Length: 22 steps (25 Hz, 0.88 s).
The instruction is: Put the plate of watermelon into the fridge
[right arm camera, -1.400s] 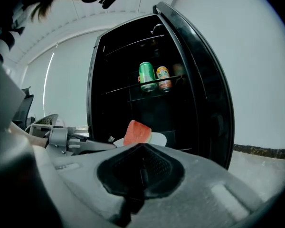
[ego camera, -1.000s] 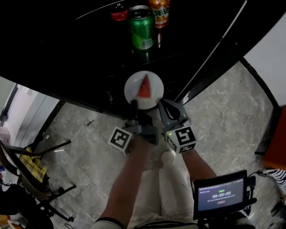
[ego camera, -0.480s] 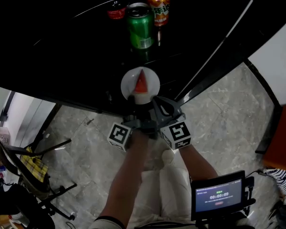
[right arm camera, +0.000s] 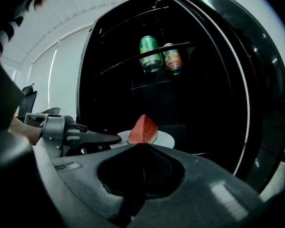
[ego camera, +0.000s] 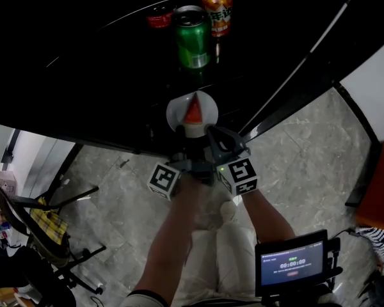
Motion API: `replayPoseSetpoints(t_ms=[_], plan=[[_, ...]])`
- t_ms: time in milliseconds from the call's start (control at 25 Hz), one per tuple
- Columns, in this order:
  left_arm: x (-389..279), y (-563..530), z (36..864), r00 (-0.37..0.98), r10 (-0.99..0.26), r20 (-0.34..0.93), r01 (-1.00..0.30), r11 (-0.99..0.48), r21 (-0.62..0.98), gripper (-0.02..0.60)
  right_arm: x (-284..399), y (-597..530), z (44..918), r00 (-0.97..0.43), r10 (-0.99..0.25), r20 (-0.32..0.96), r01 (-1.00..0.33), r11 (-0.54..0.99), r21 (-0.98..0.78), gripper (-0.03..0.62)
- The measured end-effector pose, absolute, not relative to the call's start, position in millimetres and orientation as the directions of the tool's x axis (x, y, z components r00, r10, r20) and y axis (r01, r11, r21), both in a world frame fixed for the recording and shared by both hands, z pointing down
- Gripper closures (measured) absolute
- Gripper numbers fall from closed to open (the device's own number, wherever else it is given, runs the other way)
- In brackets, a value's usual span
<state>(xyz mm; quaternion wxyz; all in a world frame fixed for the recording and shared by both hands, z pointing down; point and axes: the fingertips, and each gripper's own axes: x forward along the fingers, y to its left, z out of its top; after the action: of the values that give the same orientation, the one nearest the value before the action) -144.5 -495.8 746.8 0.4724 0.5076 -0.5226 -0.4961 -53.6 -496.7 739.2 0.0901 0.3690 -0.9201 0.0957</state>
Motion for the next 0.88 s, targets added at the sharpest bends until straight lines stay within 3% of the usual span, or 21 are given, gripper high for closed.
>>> replayPoseSetpoints(t_ms=[280,360,440,480,520,640,760,880], plan=[[-133.2,-494.2,743.2,0.082,-0.996,0.028,-0.229,0.009,0.973,0.459,-51.9,-505.6,738.5,-0.691,-0.678,0.251,-0.716,0.690,-0.107,0.597],[-129.2,-490.1,742.8,0.098,-0.994,0.042,-0.274,0.014,0.962,0.397,-52.0,-505.8,741.8,-0.688,-0.676,0.265,-0.719,0.685,-0.118,0.597],[-127.6,-484.0,743.4,0.078,-0.995,0.058,-0.343,0.028,0.939,0.297,-53.2,-507.7,743.5,-0.685,-0.675,0.273,-0.722,0.679,-0.133,0.597],[-129.0,-479.6,745.6,0.061,-0.996,0.070,-0.377,0.042,0.925,0.294,-54.7,-508.7,743.0,-0.685,-0.675,0.274,-0.723,0.677,-0.139,0.597],[-132.2,-474.2,748.5,0.042,-0.995,0.086,-0.416,0.061,0.908,0.295,-56.3,-509.5,742.6,-0.685,-0.675,0.274,-0.723,0.676,-0.142,0.597],[-138.4,-457.0,746.7,0.030,-0.994,0.102,-0.626,0.061,0.778,0.422,-55.2,-509.2,739.1,-0.687,-0.677,0.265,-0.721,0.681,-0.130,0.597],[-109.8,-450.3,721.8,0.193,-0.980,0.057,-0.808,-0.126,0.576,0.482,-46.3,-503.6,732.7,-0.686,-0.682,0.252,-0.720,0.686,-0.105,0.597],[-76.6,-454.3,717.4,0.341,-0.936,0.086,-0.859,-0.273,0.432,0.512,-40.5,-499.0,738.1,-0.686,-0.677,0.267,-0.716,0.694,-0.079,0.597]])
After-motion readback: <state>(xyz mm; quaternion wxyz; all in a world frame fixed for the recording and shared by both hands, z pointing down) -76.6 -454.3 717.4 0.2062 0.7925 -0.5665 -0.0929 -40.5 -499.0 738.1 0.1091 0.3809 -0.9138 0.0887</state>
